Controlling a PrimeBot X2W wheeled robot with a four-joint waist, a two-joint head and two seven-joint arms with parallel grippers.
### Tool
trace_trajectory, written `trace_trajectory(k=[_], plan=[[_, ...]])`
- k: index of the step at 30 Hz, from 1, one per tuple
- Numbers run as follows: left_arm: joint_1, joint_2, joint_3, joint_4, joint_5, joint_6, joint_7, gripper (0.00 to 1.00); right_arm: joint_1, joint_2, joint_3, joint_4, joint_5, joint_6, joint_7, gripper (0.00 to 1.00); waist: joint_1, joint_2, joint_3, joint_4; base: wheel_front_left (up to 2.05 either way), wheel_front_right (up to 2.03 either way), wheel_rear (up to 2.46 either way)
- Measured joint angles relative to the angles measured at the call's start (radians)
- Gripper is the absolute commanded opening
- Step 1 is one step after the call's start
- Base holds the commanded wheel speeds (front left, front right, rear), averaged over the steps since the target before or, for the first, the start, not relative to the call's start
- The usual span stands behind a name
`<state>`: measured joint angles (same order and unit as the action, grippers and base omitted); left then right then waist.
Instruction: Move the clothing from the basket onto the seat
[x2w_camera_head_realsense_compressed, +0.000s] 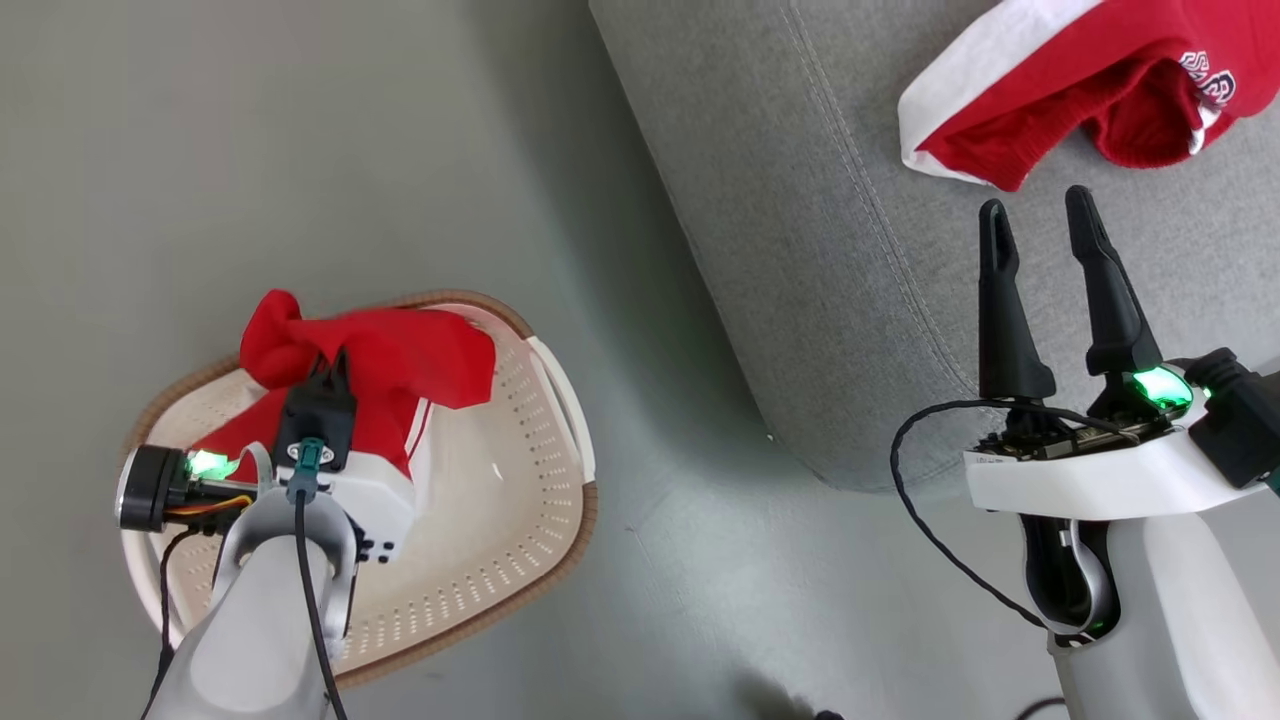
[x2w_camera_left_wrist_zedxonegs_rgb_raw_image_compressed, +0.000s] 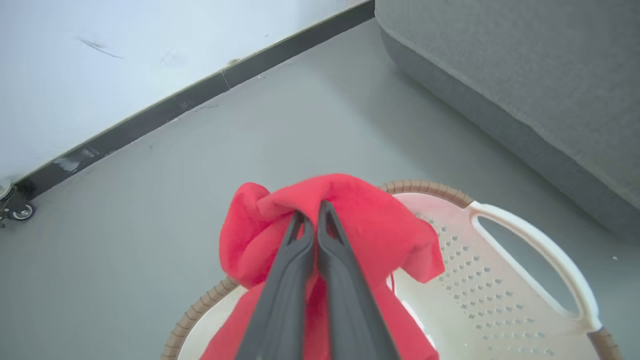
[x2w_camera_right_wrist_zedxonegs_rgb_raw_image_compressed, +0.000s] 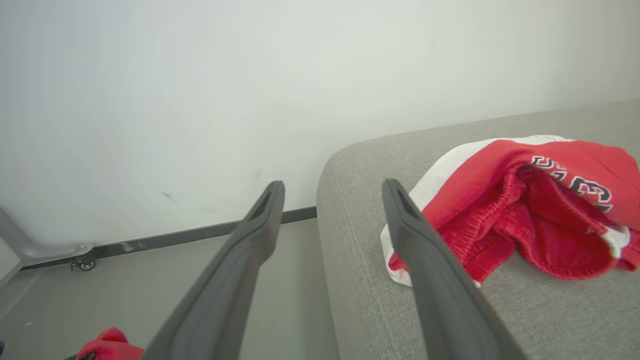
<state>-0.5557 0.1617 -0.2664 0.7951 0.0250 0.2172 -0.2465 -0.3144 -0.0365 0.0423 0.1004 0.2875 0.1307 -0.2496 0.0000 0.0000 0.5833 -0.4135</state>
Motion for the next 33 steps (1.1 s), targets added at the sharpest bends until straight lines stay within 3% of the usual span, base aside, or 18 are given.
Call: trace_trajectory(k=[14,33], plan=[[0.046,-0.050,-0.005,-0.211,-0.040,-0.016,0.000,0.00,-0.018,-0.003,-0.002,0.007,-0.102,0.000,-0.001,1.00,0.0000,0.0000,-0.114,0.080,0.00,0.00,0.00],[0.124,-0.036,-0.015,-0.449,-0.071,-0.074,-0.001,0.00,0.032,-0.007,-0.013,0.043,-0.187,0.000,-0.002,1.00,0.0000,0.0000,-0.319,0.183,0.00,0.00,0.00]])
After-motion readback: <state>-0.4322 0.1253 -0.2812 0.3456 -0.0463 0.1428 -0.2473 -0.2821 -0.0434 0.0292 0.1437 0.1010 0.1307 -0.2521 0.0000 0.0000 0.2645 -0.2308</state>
